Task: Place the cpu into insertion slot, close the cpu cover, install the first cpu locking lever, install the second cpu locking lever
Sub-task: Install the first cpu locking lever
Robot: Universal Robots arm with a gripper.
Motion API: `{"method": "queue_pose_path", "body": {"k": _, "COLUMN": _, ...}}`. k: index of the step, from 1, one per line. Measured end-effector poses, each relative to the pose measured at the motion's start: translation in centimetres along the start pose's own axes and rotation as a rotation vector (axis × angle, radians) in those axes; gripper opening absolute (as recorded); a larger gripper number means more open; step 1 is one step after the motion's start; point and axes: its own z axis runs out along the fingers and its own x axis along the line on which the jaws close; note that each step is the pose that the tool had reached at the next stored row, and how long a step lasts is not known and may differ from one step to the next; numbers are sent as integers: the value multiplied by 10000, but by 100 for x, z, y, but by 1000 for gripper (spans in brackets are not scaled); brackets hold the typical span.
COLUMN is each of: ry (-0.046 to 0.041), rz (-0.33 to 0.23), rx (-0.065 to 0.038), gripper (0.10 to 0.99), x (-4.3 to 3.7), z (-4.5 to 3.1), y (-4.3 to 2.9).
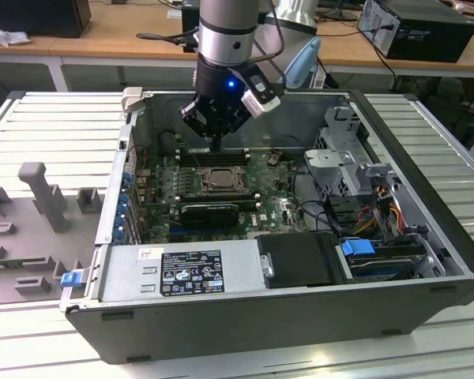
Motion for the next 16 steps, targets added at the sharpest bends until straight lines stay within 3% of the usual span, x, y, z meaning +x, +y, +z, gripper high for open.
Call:
{"method": "queue_pose_path", "body": {"k": 2, "ry": -237, "rz": -11, "rx": 38, "gripper": 106, "x": 10, "z": 0, "y": 1}}
{"method": "queue_pose_path", "body": {"k": 3, "ry": -575, "rz": -30, "rx": 123, "gripper": 106, "x": 17, "z": 1, "y": 2}}
{"method": "queue_pose_path", "body": {"k": 5, "ry": -807, "rz": -39, "rx": 180, "gripper": 106, "x": 23, "z": 2, "y": 4}}
{"method": "queue_pose_path", "body": {"k": 7, "ry": -851, "rz": 58, "rx": 191, "gripper": 106, "x": 23, "z": 3, "y": 4}}
{"method": "queue_pose_path", "body": {"k": 16, "ry": -935, "rz": 1751, "rx": 193, "gripper": 106, "x": 19, "z": 37, "y": 1}}
